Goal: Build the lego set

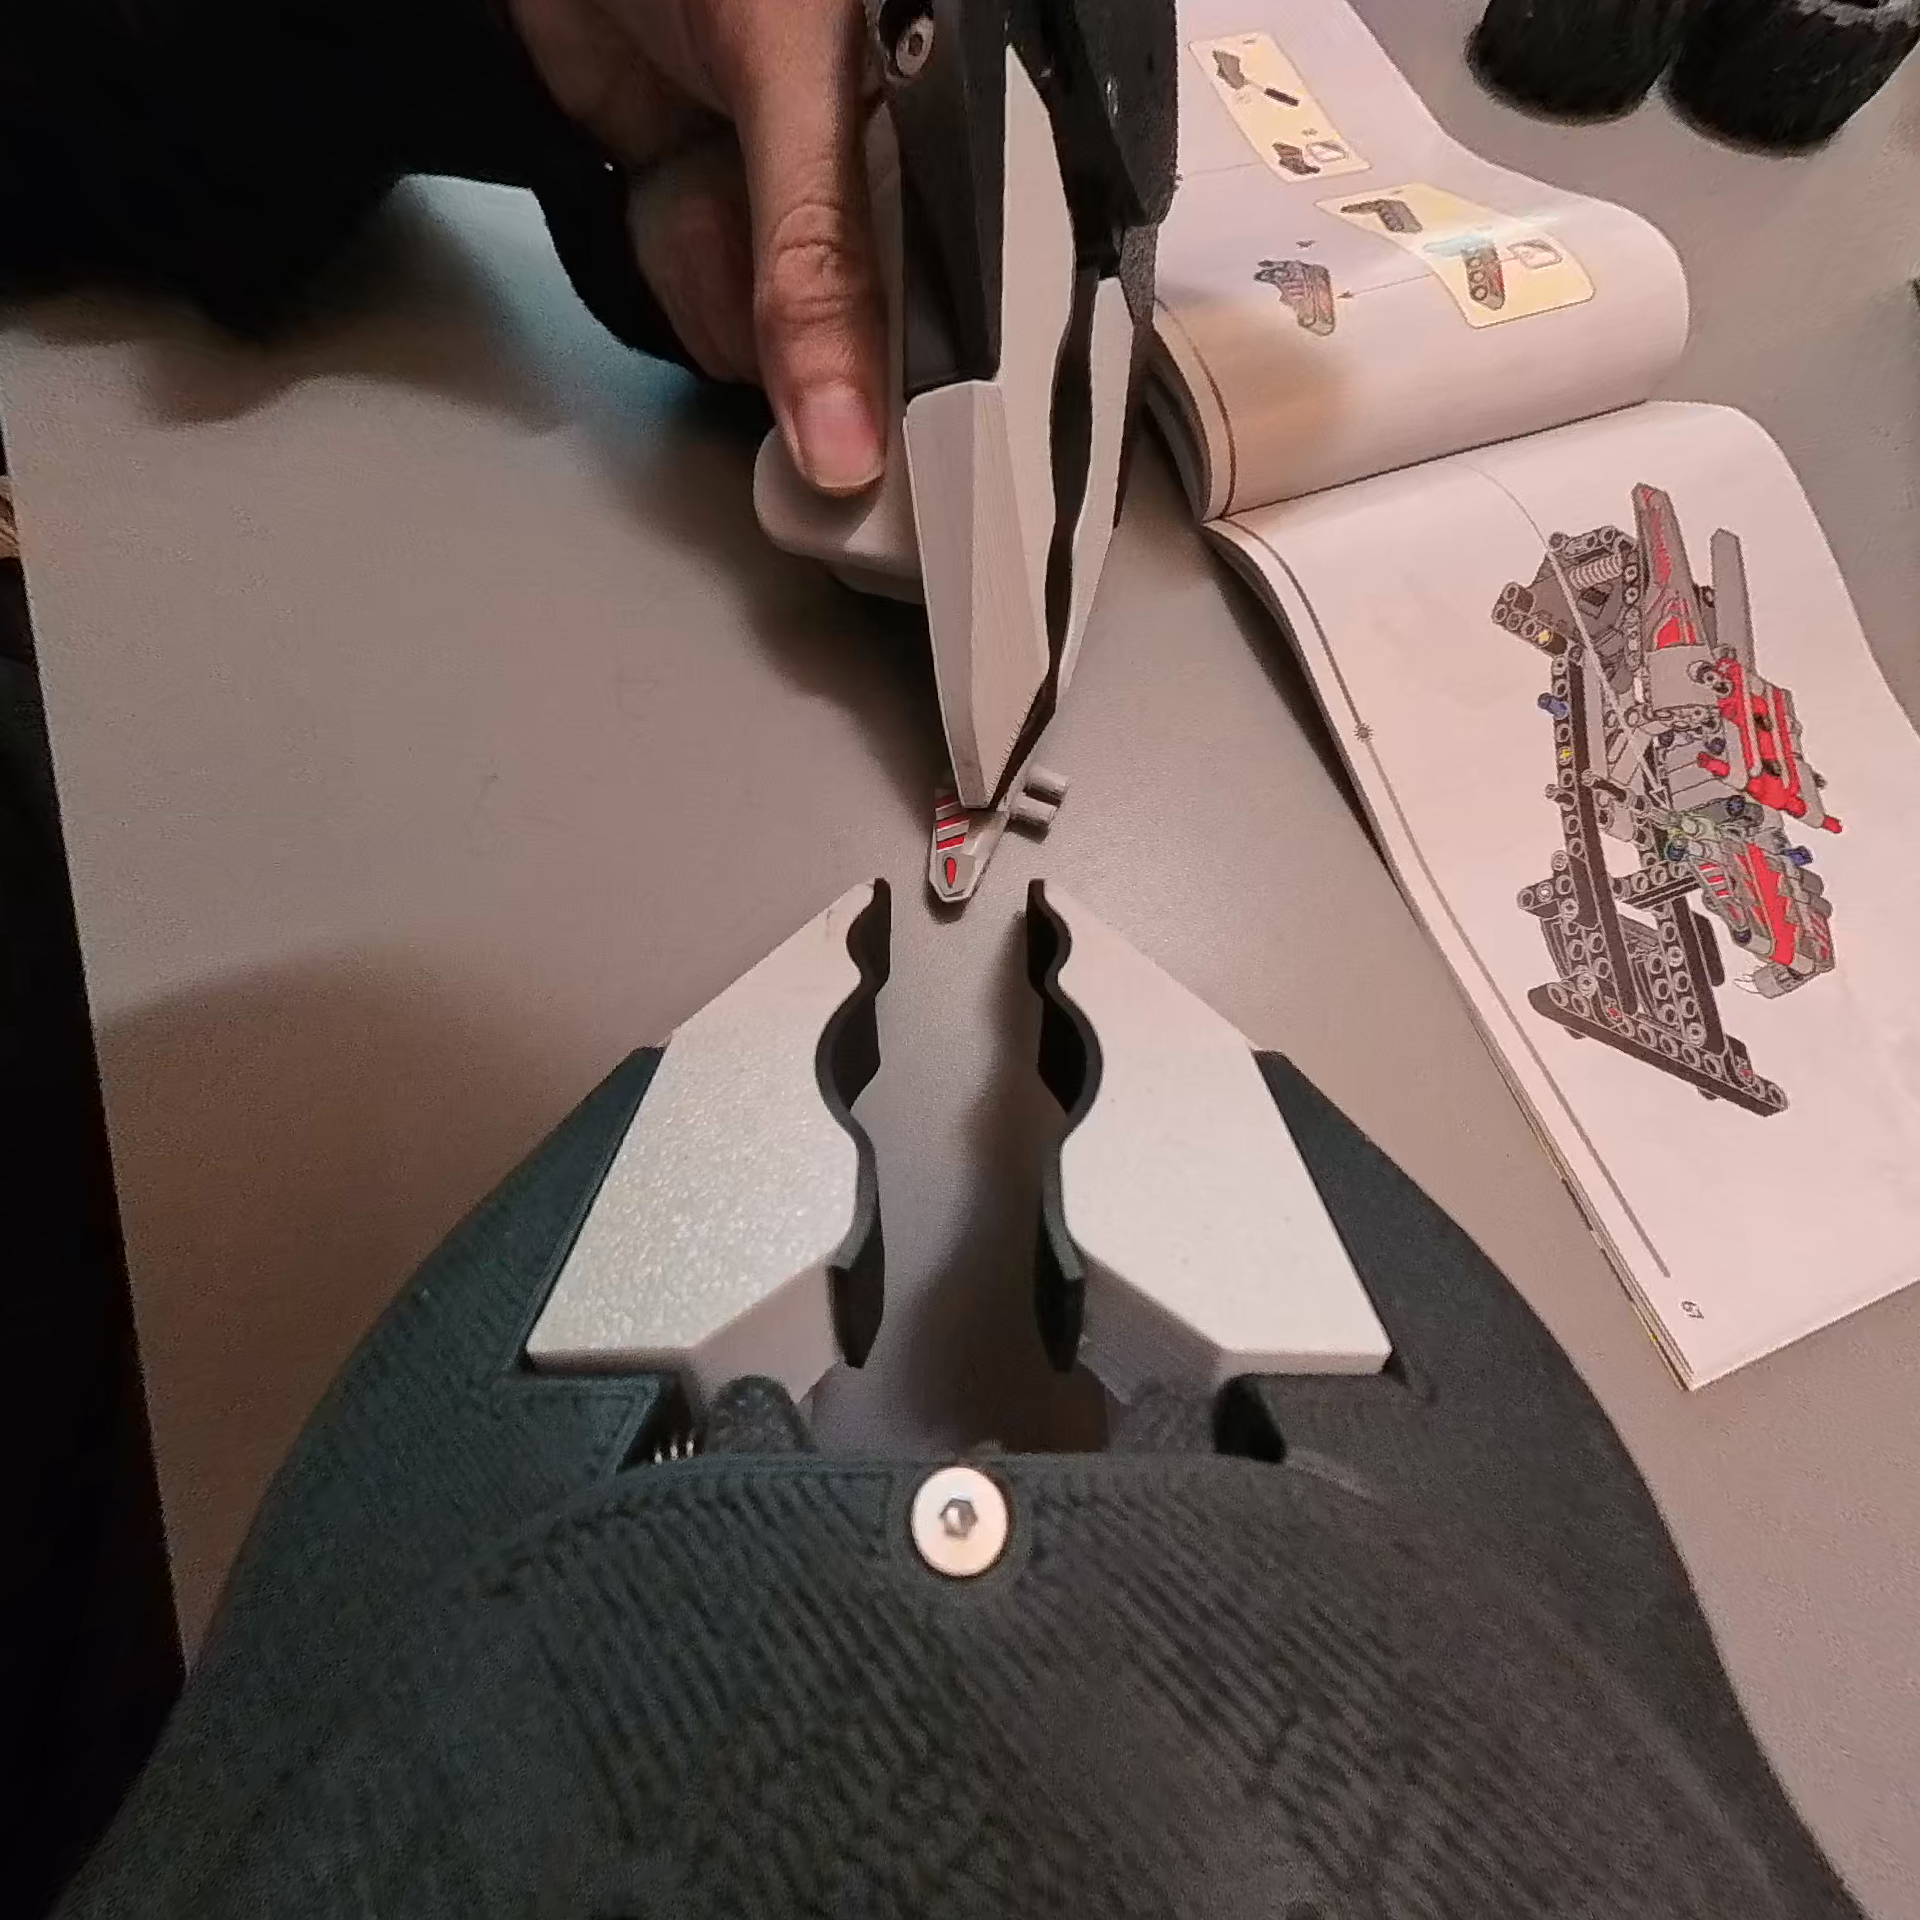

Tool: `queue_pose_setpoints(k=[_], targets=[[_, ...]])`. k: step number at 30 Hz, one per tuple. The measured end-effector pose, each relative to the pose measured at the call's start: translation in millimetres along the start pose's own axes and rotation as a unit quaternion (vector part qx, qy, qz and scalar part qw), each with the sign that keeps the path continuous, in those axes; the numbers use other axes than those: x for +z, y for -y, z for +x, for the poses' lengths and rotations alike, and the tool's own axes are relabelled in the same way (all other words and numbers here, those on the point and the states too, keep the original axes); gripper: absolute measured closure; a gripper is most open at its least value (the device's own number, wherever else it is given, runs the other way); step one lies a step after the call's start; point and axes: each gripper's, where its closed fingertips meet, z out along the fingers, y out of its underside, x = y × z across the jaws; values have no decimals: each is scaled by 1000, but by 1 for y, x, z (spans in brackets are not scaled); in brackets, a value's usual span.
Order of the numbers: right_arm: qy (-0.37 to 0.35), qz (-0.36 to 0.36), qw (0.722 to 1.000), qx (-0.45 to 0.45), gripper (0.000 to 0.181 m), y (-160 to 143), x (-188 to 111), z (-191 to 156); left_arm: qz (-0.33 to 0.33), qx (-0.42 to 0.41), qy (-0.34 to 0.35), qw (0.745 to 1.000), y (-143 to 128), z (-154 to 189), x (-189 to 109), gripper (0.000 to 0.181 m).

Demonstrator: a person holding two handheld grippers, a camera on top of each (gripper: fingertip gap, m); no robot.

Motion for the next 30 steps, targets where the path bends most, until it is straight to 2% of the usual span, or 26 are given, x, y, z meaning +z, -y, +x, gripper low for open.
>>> queue_pose_setpoints(k=[1, 16, 30], targets=[[1, 3, 1000, 1, 157, 1, -1, 0, 0, 0, 0, 1000, 0, 0, 0, 181], [-5, -12, 1000, -13, 165, -3, 2, -1, 0, -2, -6, 1000, 0, 1, -1, 181], [1, -13, 1000, -9, 165, -3, 3, -2, 0, -3, -5, 1000, -1, 1, -1, 181]])
